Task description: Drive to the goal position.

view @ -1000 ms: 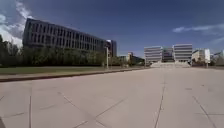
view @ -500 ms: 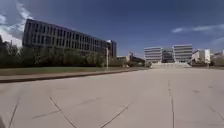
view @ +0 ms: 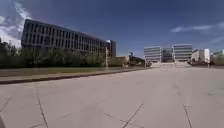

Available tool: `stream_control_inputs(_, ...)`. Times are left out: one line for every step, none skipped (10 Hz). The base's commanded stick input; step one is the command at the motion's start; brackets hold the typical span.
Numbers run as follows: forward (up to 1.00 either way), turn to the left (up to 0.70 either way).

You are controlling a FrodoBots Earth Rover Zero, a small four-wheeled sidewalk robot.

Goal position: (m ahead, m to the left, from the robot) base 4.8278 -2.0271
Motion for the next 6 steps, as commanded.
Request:
stream_control_inputs(0.67,-0.01)
stream_control_inputs(0.67,-0.01)
stream_control_inputs(0.67,-0.01)
stream_control_inputs(0.67,-0.01)
stream_control_inputs(0.66,-0.01)
stream_control_inputs(0.66,-0.01)
